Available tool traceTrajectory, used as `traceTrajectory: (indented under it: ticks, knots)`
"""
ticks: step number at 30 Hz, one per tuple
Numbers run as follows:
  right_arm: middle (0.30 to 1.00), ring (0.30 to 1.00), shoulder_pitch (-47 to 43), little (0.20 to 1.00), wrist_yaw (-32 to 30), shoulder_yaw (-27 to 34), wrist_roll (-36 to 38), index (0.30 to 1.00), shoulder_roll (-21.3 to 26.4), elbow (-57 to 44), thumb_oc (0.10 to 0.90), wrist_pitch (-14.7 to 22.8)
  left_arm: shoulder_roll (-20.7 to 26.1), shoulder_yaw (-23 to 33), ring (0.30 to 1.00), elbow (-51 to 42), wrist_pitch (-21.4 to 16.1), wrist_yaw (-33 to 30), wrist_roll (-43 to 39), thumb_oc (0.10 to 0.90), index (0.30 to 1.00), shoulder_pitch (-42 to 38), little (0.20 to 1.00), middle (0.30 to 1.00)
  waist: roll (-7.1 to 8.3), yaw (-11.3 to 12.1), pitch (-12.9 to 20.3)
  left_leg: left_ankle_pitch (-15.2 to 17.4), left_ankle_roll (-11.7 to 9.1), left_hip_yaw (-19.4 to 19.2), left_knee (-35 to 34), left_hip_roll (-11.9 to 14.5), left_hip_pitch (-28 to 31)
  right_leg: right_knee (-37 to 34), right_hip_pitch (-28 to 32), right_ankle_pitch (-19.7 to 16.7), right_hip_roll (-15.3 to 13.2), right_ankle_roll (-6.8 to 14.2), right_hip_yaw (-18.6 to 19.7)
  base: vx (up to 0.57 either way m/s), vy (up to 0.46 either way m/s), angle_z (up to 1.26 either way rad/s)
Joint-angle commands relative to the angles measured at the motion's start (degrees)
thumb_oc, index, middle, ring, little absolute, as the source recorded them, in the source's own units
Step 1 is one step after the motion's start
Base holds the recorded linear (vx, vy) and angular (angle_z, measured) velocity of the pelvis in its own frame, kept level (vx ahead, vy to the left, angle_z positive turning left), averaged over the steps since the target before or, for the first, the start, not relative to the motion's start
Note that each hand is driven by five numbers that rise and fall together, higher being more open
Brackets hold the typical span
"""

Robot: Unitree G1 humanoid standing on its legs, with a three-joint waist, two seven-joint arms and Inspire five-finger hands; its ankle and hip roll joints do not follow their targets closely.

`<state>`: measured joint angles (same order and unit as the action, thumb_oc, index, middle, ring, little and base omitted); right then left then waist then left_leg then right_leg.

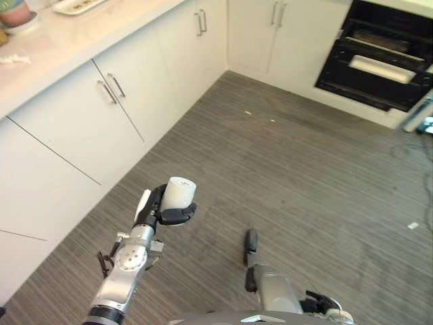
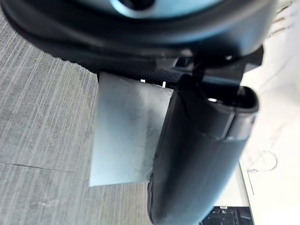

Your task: Place the dishes in the dishwasher.

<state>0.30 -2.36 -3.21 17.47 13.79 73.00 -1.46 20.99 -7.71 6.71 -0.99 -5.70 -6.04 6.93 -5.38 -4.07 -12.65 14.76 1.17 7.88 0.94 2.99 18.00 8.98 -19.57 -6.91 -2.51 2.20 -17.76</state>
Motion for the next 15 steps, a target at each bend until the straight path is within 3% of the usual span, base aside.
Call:
traceTrajectory:
  ticks: [1, 2, 3, 4, 5, 7, 8, 10, 11, 12, 13, 14, 15]
  knots:
    - [0.9, 0.9, -1.1, 0.9, -0.4, 0.3, -2.6, 0.9, 1.3, 2.1, 0.8, 1.0, 3.9, 3.7, 0.3, -10.1, -7.0, -0.6, 1.3, 0.4, 0.3, -3.4, 0.3, 0.3, 5.86, -1.6, 4.1, -1.9, -3.3, -2.0, 6.3, -4.8, 0.9, -11.7, 7.2, -2.1, -0.7, 6.0, 1.3, 0.54, -0.183, 0.55]
    - [0.9, 0.9, -0.9, 0.9, -0.6, 1.5, -1.2, 0.9, 1.4, 3.3, 0.8, 0.9, 4.1, 3.6, 0.3, -10.0, -6.7, -0.3, 0.6, 0.4, 0.3, -3.3, 0.3, 0.3, 4.79, -1.4, 4.5, -12.8, -8.5, -3.8, 19.8, -3.0, -4.2, -12.1, 11.2, -0.7, 1.0, 4.0, 1.2, 0.34, -0.134, 0.47]
    - [0.9, 0.9, -1.0, 0.9, -0.6, 1.5, -1.2, 0.9, 1.4, 3.3, 0.8, 0.9, 4.2, 3.6, 0.3, -10.1, -6.7, -0.3, 0.5, 0.4, 0.3, -3.4, 0.3, 0.3, 5.13, -1.6, 4.6, -13.0, -8.4, -3.5, 20.0, -3.4, -4.7, -12.1, 10.9, -0.8, 0.6, 4.0, 1.0, 0.62, -0.294, 0.5]
    - [0.9, 0.9, -1.0, 0.9, -1.4, 1.3, 0.3, 0.9, 1.4, 2.7, 0.8, 1.3, 5.0, 3.9, 0.3, -10.5, -6.4, -0.2, 0.1, 0.4, 0.3, -2.8, 0.3, 0.3, 6.42, -1.2, 3.7, -21.3, -10.9, -7.6, 39.0, -1.6, -13.3, -12.8, 15.1, 1.6, 0.5, 0.8, 0.7, 0.4, -0.294, 0.41]
    - [0.9, 0.9, -1.7, 0.9, -2.2, 1.1, 1.2, 0.9, 1.9, 1.6, 0.8, 1.7, 5.4, 4.0, 0.3, -10.5, -6.6, -0.5, -0.1, 0.4, 0.3, -3.0, 0.3, 0.3, 7.37, -0.7, 3.0, -22.2, -10.7, -10.7, 47.2, 0.5, -16.5, -13.5, 17.5, 3.1, 1.0, -0.5, 1.0, 0.4, -0.29, 0.38]
    - [0.9, 0.9, -1.7, 0.9, -2.2, 1.2, 1.2, 0.9, 1.9, 1.6, 0.8, 1.7, 5.5, 4.0, 0.3, -10.5, -6.6, -0.6, -0.1, 0.4, 0.3, -3.1, 0.3, 0.3, 7.54, -0.8, 3.1, -22.3, -10.6, -10.6, 47.7, 0.3, -17.2, -13.4, 17.1, 2.9, 0.8, -0.5, 0.8, 0.21, -0.151, -0.06]
    - [0.9, 0.9, -2.8, 0.9, -3.6, 1.2, 2.6, 0.9, 2.6, -0.3, 0.8, 2.1, 6.0, 4.0, 0.3, -10.4, -6.6, -1.5, -0.8, 0.4, 0.3, -3.2, 0.3, 0.3, 8.34, 0.7, 2.3, -18.2, -8.0, -15.2, 53.9, 3.0, -24.1, -14.0, 20.8, 5.9, 2.0, -1.8, 2.2, 0.46, -0.169, -0.2]
    - [0.9, 0.9, -3.4, 0.9, -3.9, 1.0, 3.2, 0.9, 2.8, -2.3, 0.8, 2.6, 5.4, 4.1, 0.3, -10.0, -6.8, -2.1, -1.9, 0.4, 0.3, -3.2, 0.3, 0.3, 8.59, 1.6, 2.4, -14.8, -6.1, -16.6, 50.0, 2.4, -28.9, -14.0, 23.4, 7.2, 1.8, -1.4, 3.5, 0.62, -0.04, 0.02]
    - [0.9, 0.9, -3.8, 0.9, -3.9, 0.3, 2.2, 0.9, 3.0, -4.3, 0.8, 3.2, 5.1, 4.2, 0.3, -10.2, -6.9, -2.0, -1.3, 0.4, 0.3, -2.2, 0.3, 0.3, 8.73, 2.8, 1.9, -12.1, -5.0, -16.8, 35.6, 3.6, -30.8, -13.6, 25.6, 8.5, 1.3, -0.1, 4.4, 0.48, 0.083, -0.34]
    - [0.9, 0.9, -3.7, 0.9, -3.9, 0.3, 2.2, 0.9, 3.0, -4.4, 0.8, 3.2, 5.1, 4.2, 0.3, -10.2, -6.9, -2.0, -1.3, 0.4, 0.3, -2.2, 0.3, 0.3, 8.98, 3.0, 1.8, -12.3, -4.9, -17.1, 34.9, 3.3, -30.1, -13.6, 25.9, 8.5, 1.0, 0.0, 4.5, 0.49, 0.132, -0.81]
    - [0.9, 0.9, -3.8, 0.9, -4.0, 0.1, 1.7, 0.9, 3.3, -5.3, 0.8, 3.4, 5.2, 4.3, 0.3, -10.2, -6.9, -1.9, -0.9, 0.4, 0.3, -2.0, 0.3, 0.3, 9.18, 3.2, 1.6, -12.2, -4.6, -16.9, 26.7, 3.6, -29.8, -13.6, 26.8, 9.3, 0.5, 0.5, 5.0, 0.46, 0.209, -0.82]
    - [0.9, 0.9, -4.6, 0.9, -4.2, -1.4, -0.1, 0.9, 3.7, -6.4, 0.8, 4.0, 5.7, 5.1, 0.3, -10.2, -6.8, -2.3, 0.2, 0.4, 0.3, -1.2, 0.3, 0.3, 8.64, 5.3, 1.4, -16.4, -5.4, -11.0, 10.0, 2.3, -30.7, -14.0, 29.6, 11.0, 1.4, 1.4, 7.4, 0.45, 0.205, -0.53]
    - [0.9, 0.9, -4.6, 0.9, -4.2, -1.4, -0.1, 0.9, 3.7, -6.4, 0.8, 4.0, 5.7, 5.0, 0.3, -10.2, -6.8, -2.3, 0.2, 0.4, 0.3, -1.2, 0.3, 0.3, 8.72, 5.3, 1.4, -17.1, -5.4, -11.1, 8.9, 2.1, -30.3, -14.0, 29.5, 10.8, 1.3, 1.3, 7.4, 0.47, 0.22, -0.41]
